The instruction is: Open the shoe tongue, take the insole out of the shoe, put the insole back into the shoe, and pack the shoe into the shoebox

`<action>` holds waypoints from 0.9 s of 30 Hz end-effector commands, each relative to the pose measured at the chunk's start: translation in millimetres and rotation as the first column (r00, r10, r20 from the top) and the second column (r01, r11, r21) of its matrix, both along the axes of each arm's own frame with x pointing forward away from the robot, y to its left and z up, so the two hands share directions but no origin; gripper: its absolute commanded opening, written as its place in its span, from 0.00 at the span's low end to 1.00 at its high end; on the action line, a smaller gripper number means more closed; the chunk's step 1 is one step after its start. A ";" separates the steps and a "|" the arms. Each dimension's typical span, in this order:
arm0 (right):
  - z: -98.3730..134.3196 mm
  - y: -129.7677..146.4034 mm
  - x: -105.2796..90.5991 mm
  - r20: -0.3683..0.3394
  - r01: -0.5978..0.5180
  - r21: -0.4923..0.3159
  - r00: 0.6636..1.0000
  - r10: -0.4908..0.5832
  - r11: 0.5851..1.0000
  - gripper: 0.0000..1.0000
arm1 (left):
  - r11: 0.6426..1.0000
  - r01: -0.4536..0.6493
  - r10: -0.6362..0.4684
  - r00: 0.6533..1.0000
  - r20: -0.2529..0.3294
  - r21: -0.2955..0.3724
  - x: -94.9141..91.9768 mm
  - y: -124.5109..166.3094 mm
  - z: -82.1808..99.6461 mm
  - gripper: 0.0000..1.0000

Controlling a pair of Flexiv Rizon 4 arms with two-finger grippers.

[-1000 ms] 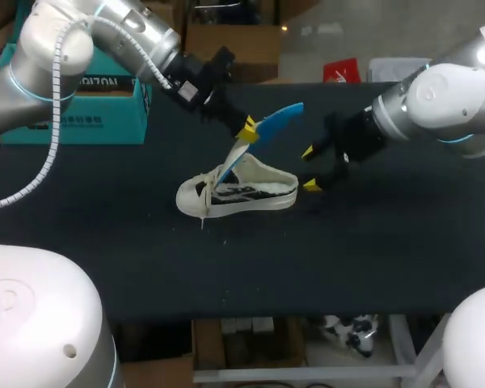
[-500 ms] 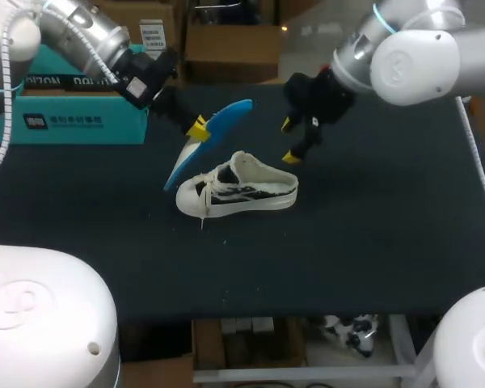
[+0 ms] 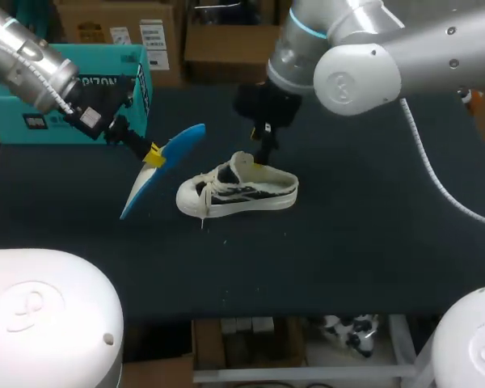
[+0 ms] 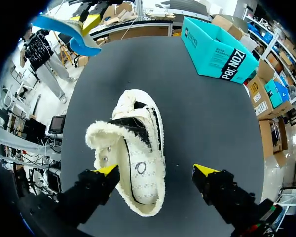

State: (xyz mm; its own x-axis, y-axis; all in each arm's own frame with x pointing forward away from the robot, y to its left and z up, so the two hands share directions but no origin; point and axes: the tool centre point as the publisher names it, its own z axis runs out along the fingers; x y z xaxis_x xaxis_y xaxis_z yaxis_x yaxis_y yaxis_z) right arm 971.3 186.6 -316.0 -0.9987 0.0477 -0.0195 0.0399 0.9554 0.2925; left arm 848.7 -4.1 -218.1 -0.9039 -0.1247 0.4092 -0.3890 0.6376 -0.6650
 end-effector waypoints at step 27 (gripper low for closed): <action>-26.3 18.0 2.1 -0.017 0.030 -0.361 0.999 -0.039 0.932 0.00 | 0.995 -0.094 0.095 0.995 -0.043 0.015 3.2 28.4 -16.1 0.00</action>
State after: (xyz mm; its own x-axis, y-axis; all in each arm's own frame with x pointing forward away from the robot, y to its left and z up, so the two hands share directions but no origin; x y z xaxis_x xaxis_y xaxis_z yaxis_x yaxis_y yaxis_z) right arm 973.8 200.2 -345.2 -0.9974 0.0695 -0.0201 0.0696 0.9976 -0.0030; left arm 847.1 25.0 -232.7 -0.8709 -0.2203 0.4393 -0.4754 0.6038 -0.6398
